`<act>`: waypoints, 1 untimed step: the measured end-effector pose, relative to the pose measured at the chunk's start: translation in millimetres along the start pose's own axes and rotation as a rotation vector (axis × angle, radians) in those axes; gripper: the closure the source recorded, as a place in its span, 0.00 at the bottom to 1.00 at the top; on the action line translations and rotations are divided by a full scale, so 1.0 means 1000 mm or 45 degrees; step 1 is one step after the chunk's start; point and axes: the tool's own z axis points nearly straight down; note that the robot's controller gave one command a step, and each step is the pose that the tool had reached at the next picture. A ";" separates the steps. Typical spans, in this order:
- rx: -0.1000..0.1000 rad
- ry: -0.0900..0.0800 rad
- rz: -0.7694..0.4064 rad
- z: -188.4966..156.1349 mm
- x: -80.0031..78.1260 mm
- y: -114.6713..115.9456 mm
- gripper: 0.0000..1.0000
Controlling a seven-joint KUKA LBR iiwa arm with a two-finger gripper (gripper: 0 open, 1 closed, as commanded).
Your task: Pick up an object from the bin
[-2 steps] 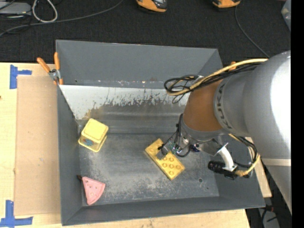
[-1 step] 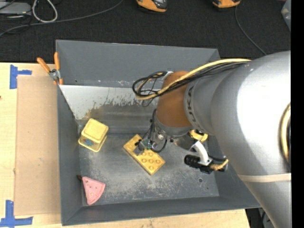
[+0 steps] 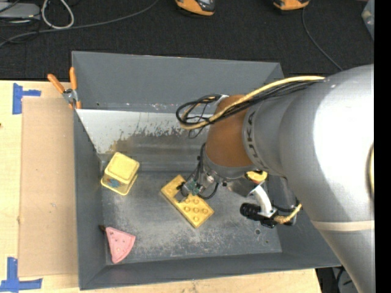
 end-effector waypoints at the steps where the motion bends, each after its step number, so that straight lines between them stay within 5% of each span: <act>1: 0.003 -0.011 0.020 0.000 -0.005 0.003 1.00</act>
Offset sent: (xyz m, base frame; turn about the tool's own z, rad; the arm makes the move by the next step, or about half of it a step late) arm -0.0442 0.0129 -0.0042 0.0456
